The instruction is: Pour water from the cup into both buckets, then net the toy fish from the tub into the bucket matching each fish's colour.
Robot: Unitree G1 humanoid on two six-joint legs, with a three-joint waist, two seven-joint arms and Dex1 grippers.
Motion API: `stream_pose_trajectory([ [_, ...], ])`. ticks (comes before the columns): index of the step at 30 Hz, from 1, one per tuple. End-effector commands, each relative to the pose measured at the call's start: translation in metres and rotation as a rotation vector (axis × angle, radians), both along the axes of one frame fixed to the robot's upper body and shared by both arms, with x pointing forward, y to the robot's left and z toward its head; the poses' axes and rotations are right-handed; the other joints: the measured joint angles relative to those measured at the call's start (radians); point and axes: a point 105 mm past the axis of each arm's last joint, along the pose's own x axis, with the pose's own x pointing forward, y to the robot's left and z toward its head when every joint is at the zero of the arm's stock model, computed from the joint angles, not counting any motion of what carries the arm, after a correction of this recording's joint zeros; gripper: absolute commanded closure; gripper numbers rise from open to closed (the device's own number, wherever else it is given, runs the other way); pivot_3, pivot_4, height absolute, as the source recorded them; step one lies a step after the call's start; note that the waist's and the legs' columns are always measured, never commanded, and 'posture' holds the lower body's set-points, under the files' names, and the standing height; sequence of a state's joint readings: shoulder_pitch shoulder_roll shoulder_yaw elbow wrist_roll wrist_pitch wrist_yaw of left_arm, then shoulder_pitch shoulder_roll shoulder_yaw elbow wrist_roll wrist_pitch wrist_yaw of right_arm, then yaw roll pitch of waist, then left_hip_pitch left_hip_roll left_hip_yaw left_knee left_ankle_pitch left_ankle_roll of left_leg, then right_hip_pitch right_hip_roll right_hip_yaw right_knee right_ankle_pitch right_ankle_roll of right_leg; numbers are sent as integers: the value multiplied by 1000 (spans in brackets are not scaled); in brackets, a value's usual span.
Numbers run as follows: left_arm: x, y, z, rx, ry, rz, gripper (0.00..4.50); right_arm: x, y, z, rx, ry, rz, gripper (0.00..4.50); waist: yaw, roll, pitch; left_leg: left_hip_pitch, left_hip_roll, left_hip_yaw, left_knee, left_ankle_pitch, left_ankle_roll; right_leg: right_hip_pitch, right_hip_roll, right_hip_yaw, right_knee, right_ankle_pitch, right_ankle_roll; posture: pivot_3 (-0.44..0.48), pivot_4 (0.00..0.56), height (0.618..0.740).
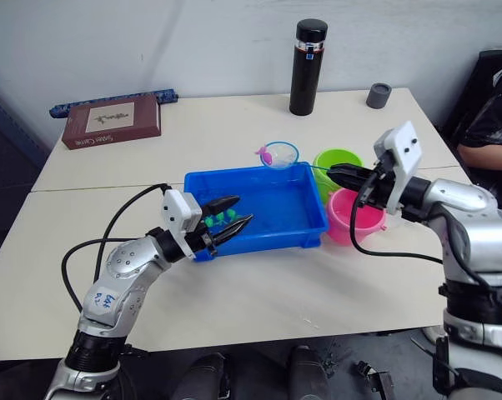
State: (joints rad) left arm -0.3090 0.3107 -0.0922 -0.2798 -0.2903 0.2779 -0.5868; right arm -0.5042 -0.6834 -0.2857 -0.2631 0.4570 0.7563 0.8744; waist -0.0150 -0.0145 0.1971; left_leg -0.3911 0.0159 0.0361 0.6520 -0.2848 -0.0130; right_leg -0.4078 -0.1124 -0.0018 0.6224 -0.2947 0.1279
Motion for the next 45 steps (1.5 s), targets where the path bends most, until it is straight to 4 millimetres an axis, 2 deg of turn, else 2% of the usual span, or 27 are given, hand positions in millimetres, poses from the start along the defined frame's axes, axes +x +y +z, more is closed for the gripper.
stream_pose_trajectory([
  [1, -1, -5, 7, -12, -36, -32, 1976, -19, -4, 14, 4, -69, -58, 4500, 6, 0, 0, 0, 0, 0, 0, 0, 0, 0, 0, 0, 0, 0, 0, 0, 150, 740],
  [9, 2, -13, 5, -9, -26, -93, 1976, -53, -31, -15, 17, -48, -289, 4500, 27, 0, 0, 0, 0, 0, 0, 0, 1, 1, 0, 0, -2, 0, 0, 0, 150, 740],
  [21, 5, -19, 8, -15, -31, -129, 1976, -80, -74, -46, 4, -91, -613, 4500, 17, 0, 0, 1, -1, 0, -1, 0, 2, 2, 1, 1, -2, 1, 1, 0, 150, 740],
  [32, -4, -23, 8, -14, -28, -171, 1976, -88, -78, -74, -152, -99, -631, 4500, 15, 0, 0, 1, 0, 0, -1, 0, 2, 2, 2, 2, -2, 1, 1, 0, 150, 740],
  [39, -7, -24, 7, -21, -18, -180, 1976, -88, -78, -75, -203, -135, -619, 4500, 14, 0, 0, 2, 0, 0, -1, 0, 2, 3, 3, 3, -2, 1, 1, 0, 150, 740],
  [42, -8, -24, 7, -22, -19, -183, 1200, -87, -80, -76, -213, -139, -620, 4500, 14, 0, 0, 3, 0, -1, -1, 0, 2, 4, 3, 3, -3, 1, 1, 0, 150, 740],
  [44, -8, -24, 6, -9, -22, -180, 286, -87, -82, -75, -233, -152, -621, 4500, 15, 0, 0, 3, 0, -1, -1, 0, 2, 5, 3, 3, -3, 1, 1, 0, 150, 740],
  [45, -8, -24, 5, -7, -21, -179, 39, -87, -82, -74, -252, -162, -621, 4500, 15, 0, 0, 3, 0, -1, -1, 0, 2, 5, 3, 3, -3, 1, 1, 0, 150, 740],
])
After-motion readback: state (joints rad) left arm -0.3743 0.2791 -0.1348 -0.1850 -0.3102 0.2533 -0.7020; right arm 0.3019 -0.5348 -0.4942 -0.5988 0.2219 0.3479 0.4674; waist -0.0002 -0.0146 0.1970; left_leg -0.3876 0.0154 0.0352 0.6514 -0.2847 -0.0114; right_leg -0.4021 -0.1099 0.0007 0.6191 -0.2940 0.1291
